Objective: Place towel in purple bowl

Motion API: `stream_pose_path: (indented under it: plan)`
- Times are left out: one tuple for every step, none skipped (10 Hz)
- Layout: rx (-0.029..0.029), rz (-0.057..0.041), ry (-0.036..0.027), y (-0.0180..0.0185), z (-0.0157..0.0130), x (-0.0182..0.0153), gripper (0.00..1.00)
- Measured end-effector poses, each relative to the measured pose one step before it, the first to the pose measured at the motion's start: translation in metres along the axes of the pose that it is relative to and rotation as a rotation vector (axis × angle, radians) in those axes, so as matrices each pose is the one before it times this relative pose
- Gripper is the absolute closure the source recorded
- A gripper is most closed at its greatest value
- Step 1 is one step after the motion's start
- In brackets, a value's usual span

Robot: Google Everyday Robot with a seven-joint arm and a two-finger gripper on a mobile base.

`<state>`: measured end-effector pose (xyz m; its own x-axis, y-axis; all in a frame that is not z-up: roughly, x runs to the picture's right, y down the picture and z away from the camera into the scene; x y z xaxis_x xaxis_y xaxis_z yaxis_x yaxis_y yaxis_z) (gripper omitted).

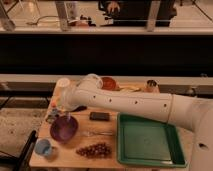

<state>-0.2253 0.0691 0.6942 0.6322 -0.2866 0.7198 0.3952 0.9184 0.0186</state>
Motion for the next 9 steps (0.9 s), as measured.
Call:
stream_pose_path:
  plan:
    - [-0.00133,0.00929,-0.01018,0.00156,-0.00098,0.00106,1.00]
    - [-0.00256,0.00301,-0.00778,0.00047,0.00062,-0.00058,1.00]
    - [-0.00274,0.00337,-0.01088,0.00004,0.00148,-0.00147,1.00]
    - [-0.00342,0.00421,-0.00709,0.00005,0.00094,-0.00086,1.00]
    - [-0.00341,0.00266,-0.00290,0.00043,0.00054,-0.00056,1.00]
    - [-0.00408,0.00044,-0.00394,-0.00034,0.00038,-0.00284,1.00]
    - [-0.00312,-0.00494,-0.00170,-0.00126,-0.00048,-0.00406,1.00]
    - [-0.00256,-0.00227,0.00025,-0.00031,-0.00044,-0.00187,1.00]
    - [-0.00250,-0.00044,0.00341,-0.00081,-0.00214,-0.00189,1.00]
